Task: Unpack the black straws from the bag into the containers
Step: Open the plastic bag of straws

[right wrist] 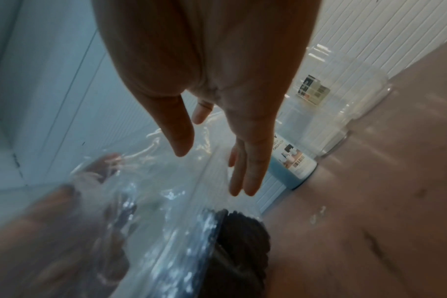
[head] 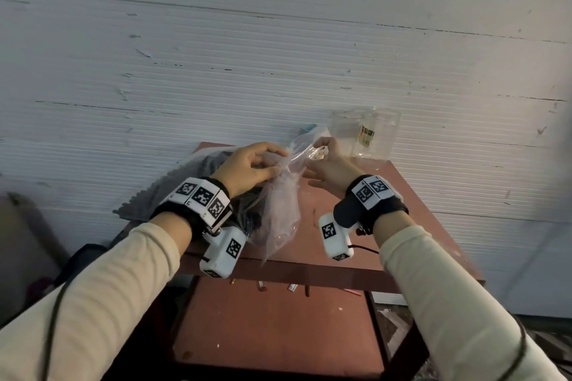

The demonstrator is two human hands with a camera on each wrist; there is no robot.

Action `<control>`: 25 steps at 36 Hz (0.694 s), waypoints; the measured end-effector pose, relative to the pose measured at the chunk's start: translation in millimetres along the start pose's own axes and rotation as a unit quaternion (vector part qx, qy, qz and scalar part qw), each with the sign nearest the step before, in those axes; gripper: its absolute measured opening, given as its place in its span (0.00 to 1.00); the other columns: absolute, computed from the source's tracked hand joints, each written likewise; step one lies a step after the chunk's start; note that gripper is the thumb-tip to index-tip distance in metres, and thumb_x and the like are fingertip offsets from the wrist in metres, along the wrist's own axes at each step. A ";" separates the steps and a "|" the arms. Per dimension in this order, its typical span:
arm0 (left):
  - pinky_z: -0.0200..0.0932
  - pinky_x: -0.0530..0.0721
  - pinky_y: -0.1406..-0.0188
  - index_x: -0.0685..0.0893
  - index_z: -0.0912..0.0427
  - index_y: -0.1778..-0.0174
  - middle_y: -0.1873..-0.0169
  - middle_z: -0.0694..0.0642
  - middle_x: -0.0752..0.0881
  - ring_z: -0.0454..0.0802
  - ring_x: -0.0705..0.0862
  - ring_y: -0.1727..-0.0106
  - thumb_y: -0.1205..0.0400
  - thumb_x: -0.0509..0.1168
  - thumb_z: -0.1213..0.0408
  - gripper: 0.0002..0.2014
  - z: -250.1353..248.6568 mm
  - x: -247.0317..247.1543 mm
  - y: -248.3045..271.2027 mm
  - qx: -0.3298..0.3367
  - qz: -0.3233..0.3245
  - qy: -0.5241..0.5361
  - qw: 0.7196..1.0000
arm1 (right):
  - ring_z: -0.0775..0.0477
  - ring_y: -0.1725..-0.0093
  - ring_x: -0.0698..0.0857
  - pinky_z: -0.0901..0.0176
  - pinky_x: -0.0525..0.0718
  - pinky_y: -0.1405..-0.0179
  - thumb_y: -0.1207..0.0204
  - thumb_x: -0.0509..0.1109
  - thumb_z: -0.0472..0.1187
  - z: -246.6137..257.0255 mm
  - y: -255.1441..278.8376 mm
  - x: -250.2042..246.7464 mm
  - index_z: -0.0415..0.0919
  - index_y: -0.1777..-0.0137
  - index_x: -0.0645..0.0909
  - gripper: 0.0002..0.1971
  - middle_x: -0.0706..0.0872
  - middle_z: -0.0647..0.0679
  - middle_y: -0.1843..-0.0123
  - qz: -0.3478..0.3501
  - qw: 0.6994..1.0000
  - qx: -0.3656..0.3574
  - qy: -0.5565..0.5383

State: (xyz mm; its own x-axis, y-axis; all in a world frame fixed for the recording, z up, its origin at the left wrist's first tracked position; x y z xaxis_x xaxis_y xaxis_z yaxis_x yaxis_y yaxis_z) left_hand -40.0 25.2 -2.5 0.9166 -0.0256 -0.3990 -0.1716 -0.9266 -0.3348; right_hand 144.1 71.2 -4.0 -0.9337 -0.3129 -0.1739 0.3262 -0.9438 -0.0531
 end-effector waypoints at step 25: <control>0.52 0.87 0.42 0.85 0.26 0.50 0.54 0.55 0.88 0.55 0.88 0.51 0.21 0.73 0.66 0.22 11.7 30.4 -12.8 -0.005 0.014 -0.111 0.994 | 0.50 0.60 0.88 0.65 0.87 0.56 0.24 0.68 0.24 -13.4 45.1 -64.3 0.33 0.48 0.84 0.09 0.89 0.40 0.58 -0.106 0.989 -0.101 0.006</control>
State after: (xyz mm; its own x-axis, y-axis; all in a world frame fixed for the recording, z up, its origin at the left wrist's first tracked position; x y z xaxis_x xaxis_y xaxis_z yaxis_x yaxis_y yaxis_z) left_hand -14.2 40.7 -20.3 0.8094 0.0317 -0.5864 -0.1904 -0.9304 -0.3131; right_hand 220.8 50.2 -8.3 -0.9828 -0.1076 -0.1498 0.1472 -0.9470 -0.2855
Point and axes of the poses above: each hand's wrist, its own y-axis away from the middle knuckle, its own x-axis out of the palm, z = x × y, the point moved 3 cm from there along -y, towards the middle knuckle
